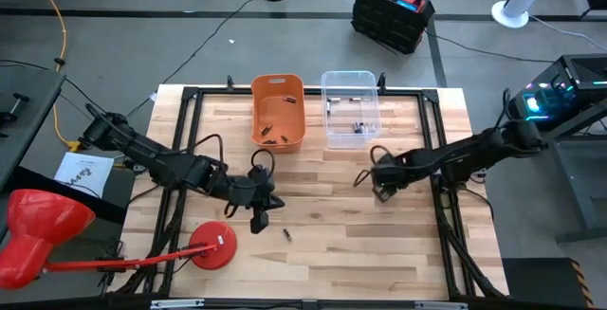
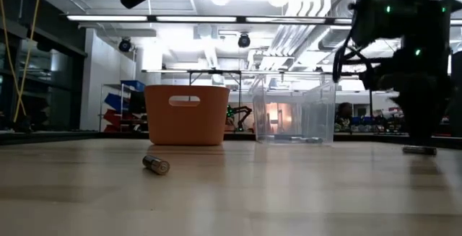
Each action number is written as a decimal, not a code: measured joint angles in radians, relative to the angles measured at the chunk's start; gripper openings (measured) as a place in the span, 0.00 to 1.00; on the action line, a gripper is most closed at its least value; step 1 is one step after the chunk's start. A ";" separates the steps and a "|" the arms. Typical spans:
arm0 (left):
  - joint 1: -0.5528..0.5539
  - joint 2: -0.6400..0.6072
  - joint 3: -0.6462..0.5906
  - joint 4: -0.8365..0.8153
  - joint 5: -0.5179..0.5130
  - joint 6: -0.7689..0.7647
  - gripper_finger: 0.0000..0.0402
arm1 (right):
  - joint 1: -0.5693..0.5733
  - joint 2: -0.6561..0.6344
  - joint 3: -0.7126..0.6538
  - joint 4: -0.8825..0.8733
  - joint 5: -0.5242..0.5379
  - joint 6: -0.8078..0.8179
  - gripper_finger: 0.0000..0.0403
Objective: Sort batteries
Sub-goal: Put the silver battery into the transparent bin
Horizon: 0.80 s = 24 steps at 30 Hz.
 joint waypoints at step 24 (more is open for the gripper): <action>0.024 0.000 0.000 0.008 0.060 0.011 0.00 | -0.063 -0.008 0.023 0.115 -0.100 -0.105 0.04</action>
